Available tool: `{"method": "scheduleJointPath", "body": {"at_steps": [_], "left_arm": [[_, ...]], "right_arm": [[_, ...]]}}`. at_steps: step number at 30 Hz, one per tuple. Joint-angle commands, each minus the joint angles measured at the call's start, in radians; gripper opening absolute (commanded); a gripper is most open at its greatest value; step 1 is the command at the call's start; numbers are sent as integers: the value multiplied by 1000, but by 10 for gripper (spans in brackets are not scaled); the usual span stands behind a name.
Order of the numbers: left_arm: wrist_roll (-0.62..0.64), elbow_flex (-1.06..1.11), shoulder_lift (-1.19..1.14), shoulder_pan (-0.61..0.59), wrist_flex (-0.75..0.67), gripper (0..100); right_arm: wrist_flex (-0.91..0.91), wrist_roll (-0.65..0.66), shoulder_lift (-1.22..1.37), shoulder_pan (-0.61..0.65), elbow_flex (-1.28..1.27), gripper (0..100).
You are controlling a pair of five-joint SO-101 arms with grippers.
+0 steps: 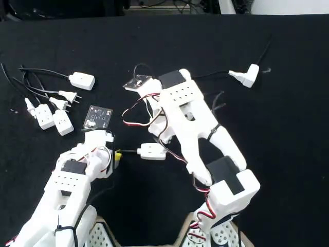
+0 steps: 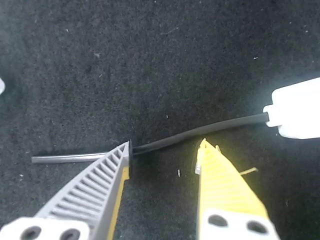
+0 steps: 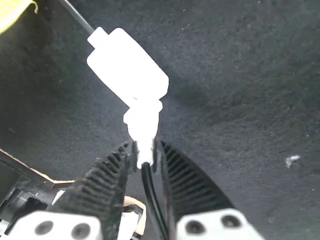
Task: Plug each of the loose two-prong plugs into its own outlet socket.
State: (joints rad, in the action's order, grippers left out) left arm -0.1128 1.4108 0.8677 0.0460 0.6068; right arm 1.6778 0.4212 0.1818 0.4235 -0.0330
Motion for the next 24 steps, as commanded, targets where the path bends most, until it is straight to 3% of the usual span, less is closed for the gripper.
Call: {"method": "scheduleJointPath", "body": {"at_steps": [1,6,16,24], "left_arm": [[0,-19,2,-7,-8,220],[0,-19,2,-7,-9,220],[0,-19,2,-7,-8,220],[0,-19,2,-7,-8,220]], "right_arm": [[31,-2,-12,-17,5,11],[46,-5,-12,-18,5,11],[11,-158,-7,49,4,11],[11,-201,-7,66,4,11]]}}
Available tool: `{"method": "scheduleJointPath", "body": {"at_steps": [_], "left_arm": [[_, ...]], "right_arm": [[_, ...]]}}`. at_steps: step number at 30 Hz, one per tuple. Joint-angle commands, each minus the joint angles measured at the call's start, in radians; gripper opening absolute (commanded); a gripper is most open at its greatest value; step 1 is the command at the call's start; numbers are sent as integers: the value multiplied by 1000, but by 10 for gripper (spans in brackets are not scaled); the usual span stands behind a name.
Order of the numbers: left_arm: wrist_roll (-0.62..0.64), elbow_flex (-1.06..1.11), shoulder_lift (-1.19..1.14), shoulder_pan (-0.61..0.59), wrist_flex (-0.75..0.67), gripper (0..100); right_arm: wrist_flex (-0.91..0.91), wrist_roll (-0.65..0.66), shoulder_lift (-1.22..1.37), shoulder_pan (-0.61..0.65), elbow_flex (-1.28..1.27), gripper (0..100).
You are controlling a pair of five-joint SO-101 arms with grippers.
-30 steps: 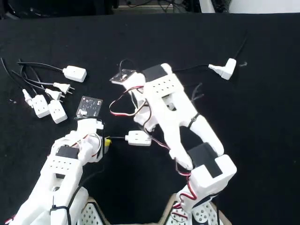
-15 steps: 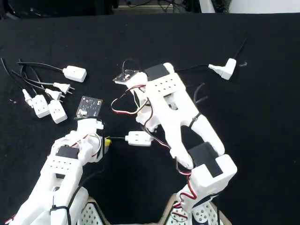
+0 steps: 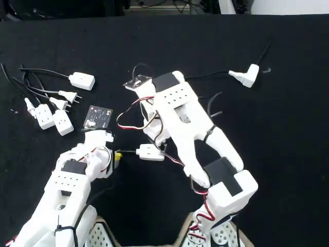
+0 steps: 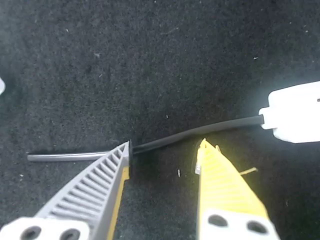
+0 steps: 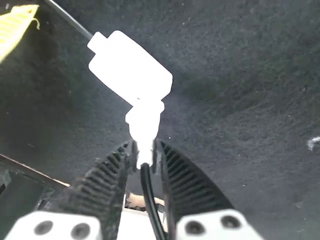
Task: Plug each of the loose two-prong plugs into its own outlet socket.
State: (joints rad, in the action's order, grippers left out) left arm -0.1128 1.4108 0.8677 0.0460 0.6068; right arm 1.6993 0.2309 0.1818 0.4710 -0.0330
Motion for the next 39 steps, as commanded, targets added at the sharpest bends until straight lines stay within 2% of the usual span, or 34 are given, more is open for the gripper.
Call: {"method": "scheduleJointPath", "body": {"at_steps": [1,39], "left_arm": [[0,-19,2,-7,-8,220],[0,-18,3,-7,-6,220]], "right_arm": [[-6,-8,-7,15,4,11],[25,11,-16,-52,4,11]]}}
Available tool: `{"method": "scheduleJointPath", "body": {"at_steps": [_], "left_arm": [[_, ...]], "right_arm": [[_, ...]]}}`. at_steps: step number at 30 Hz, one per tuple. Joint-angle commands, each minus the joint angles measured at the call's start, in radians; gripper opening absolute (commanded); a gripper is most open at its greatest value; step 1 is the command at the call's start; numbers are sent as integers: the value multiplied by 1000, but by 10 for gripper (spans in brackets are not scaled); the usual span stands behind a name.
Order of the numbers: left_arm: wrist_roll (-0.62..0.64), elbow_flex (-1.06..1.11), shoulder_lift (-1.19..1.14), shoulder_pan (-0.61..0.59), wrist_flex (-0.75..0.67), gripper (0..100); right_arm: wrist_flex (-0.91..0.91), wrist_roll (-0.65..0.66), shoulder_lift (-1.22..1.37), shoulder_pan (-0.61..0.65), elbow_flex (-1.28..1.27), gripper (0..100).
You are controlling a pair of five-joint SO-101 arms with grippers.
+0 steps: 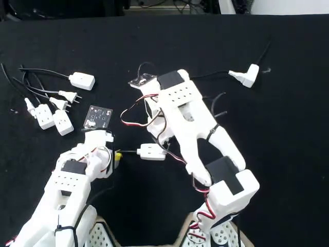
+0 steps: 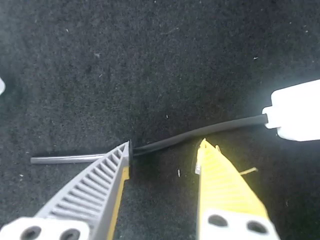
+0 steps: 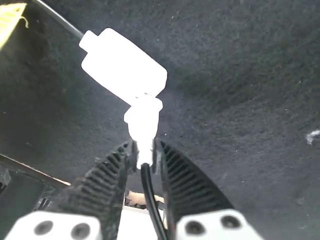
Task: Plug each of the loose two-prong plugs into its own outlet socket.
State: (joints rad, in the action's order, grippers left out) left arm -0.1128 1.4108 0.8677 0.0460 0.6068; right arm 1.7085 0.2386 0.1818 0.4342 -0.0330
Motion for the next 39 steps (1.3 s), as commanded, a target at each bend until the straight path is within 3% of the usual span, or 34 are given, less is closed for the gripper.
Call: {"method": "scheduleJointPath", "body": {"at_steps": [1,12,39], "left_arm": [[0,-18,3,-7,-8,220],[0,-18,3,-7,-8,220],[0,-18,3,-7,-6,220]], "right_arm": [[14,2,-15,-15,4,11],[0,-31,-7,86,10,11],[-98,-29,94,100,13,11]]}}
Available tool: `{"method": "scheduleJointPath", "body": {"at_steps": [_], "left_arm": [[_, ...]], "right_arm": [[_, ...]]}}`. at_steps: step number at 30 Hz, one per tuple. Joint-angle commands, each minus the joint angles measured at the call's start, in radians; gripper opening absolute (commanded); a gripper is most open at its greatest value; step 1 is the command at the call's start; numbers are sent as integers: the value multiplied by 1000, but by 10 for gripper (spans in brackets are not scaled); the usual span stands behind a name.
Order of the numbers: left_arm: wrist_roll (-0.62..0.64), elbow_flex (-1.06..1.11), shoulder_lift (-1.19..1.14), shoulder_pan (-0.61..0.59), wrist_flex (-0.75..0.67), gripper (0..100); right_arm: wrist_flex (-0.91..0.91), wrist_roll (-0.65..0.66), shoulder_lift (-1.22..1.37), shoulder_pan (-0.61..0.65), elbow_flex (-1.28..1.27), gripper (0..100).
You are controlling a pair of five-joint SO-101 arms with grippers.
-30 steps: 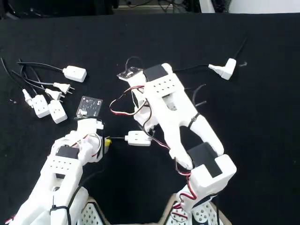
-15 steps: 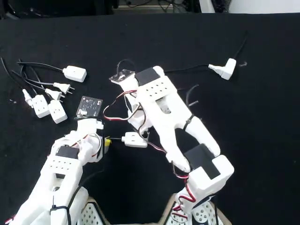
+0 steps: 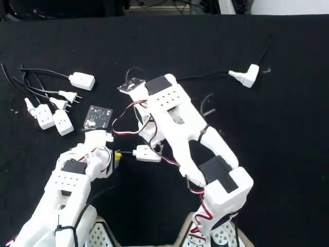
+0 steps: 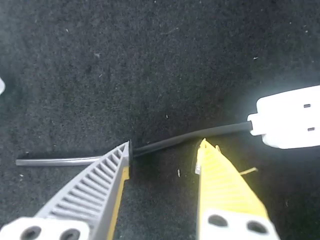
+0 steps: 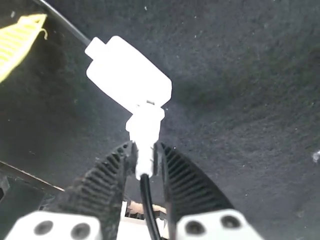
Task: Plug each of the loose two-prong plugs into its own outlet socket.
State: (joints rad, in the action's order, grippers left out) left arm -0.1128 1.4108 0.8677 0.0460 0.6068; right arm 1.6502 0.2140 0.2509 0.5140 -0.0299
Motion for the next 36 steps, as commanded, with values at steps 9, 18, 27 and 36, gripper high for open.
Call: {"method": "scheduleJointPath", "body": {"at_steps": [9,18,27,36], "left_arm": [[0,-18,3,-7,-6,220],[0,-18,3,-7,-6,220],[0,-18,3,-7,-6,220],[0,-18,3,-7,-6,220]], "right_arm": [[-51,17,25,58,10,11],[-89,21,25,112,8,11],[-57,17,-47,109,1,10],[-95,-31,-214,21,-130,10]]}}
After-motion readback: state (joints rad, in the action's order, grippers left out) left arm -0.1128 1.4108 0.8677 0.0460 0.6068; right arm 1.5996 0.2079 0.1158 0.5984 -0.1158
